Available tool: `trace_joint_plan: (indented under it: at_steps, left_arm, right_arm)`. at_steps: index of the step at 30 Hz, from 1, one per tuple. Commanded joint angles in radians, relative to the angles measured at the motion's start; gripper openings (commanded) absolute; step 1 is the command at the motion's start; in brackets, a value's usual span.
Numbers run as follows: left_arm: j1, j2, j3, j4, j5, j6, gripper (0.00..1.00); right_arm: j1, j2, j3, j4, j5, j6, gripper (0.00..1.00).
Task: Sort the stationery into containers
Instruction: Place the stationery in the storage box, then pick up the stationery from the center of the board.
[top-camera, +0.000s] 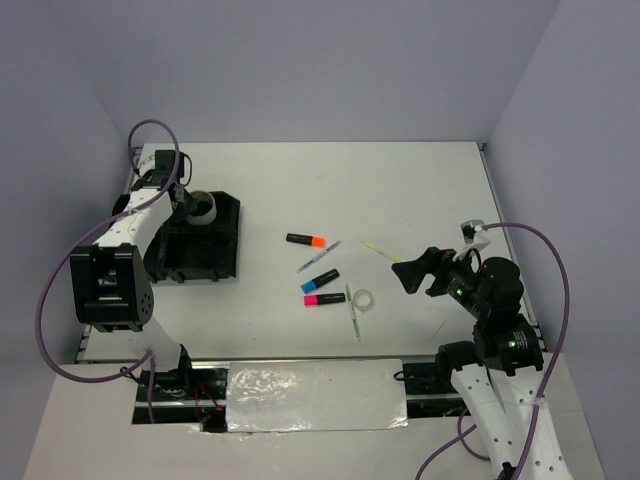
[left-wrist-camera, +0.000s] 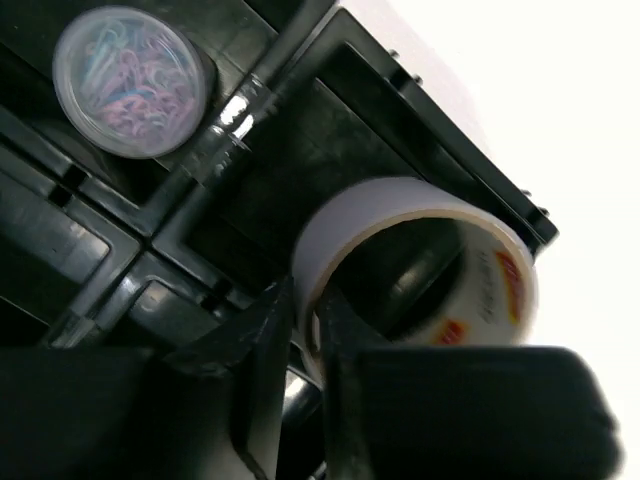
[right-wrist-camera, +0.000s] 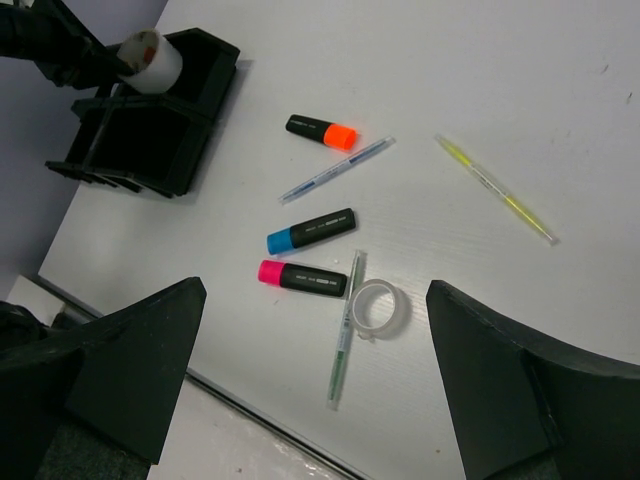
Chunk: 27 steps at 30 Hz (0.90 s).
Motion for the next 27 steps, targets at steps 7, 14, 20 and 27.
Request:
trace_joint_plan:
  at_steps: [7, 14, 20, 27]
  left_arm:
    - [0.036, 0.004, 0.003, 0.037, 0.011, 0.009, 0.62]
    - [0.034, -0.042, -0.003, 0.048, 0.067, 0.020, 0.85]
    - [-0.088, -0.205, 0.016, 0.051, 0.193, 0.159, 0.99]
    - [-0.326, -0.309, 0.025, -0.069, 0.159, 0.292, 0.99]
  right_arm:
    - [0.006, 0.011, 0.013, 0.048, -0.022, -0.002, 1.00]
    - [0.007, 0.074, -0.036, 0.065, -0.014, -0.012, 1.00]
    - [0.104, 0.244, -0.093, 0.094, 0.130, 0.043, 0.91]
    - [0.449, 0.513, -0.078, 0.117, 0.503, 0.174, 0.71]
